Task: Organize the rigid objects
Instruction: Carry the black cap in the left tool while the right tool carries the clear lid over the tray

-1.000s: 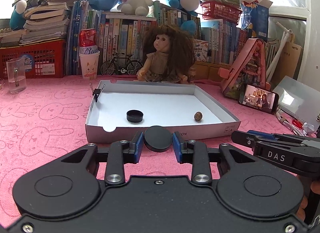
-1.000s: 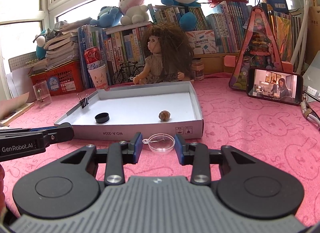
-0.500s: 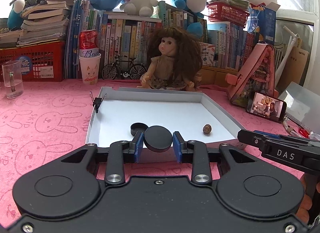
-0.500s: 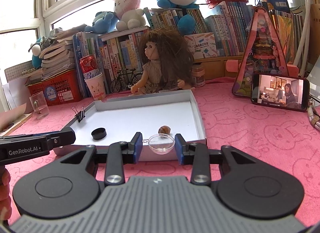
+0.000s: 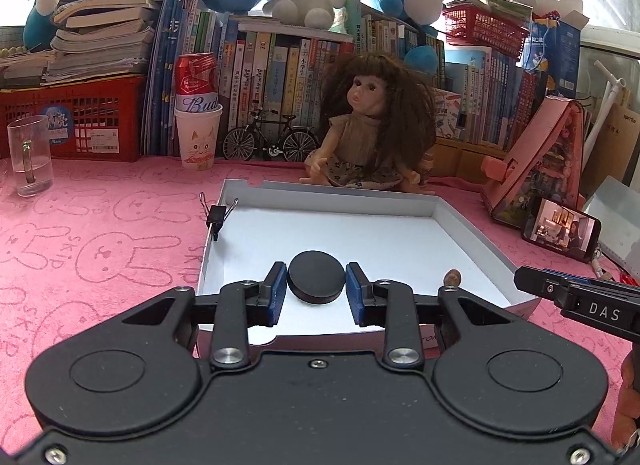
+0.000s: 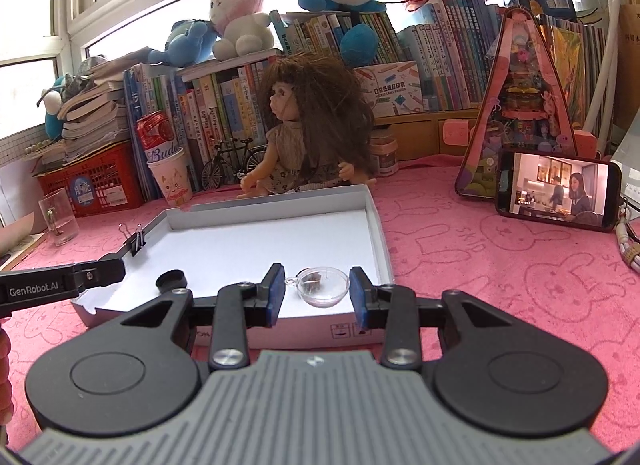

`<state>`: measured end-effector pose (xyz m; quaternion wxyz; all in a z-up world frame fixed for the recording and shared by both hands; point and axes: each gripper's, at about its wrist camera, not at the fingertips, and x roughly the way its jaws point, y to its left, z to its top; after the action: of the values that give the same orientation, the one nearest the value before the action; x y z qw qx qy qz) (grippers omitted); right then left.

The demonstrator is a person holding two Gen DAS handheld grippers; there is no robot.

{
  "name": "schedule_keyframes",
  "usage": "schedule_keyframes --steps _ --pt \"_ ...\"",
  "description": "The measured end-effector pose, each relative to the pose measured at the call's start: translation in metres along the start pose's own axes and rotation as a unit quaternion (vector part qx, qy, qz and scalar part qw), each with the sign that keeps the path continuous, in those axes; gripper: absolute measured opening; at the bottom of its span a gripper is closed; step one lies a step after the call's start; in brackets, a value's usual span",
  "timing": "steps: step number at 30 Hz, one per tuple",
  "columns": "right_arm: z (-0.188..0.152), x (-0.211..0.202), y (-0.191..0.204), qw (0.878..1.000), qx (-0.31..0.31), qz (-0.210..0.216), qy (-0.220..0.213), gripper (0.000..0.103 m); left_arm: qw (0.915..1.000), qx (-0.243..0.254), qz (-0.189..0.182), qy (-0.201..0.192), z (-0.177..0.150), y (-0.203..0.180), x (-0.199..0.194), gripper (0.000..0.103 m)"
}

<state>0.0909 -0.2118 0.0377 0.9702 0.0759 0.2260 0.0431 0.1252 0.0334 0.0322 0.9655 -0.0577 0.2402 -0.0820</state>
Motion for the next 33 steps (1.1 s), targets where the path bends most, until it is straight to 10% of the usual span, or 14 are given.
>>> schedule_keyframes --steps 33 --pt "0.021 0.062 -0.022 0.997 0.034 -0.002 0.066 0.04 0.9988 -0.012 0.027 0.04 0.005 0.012 0.058 0.03"
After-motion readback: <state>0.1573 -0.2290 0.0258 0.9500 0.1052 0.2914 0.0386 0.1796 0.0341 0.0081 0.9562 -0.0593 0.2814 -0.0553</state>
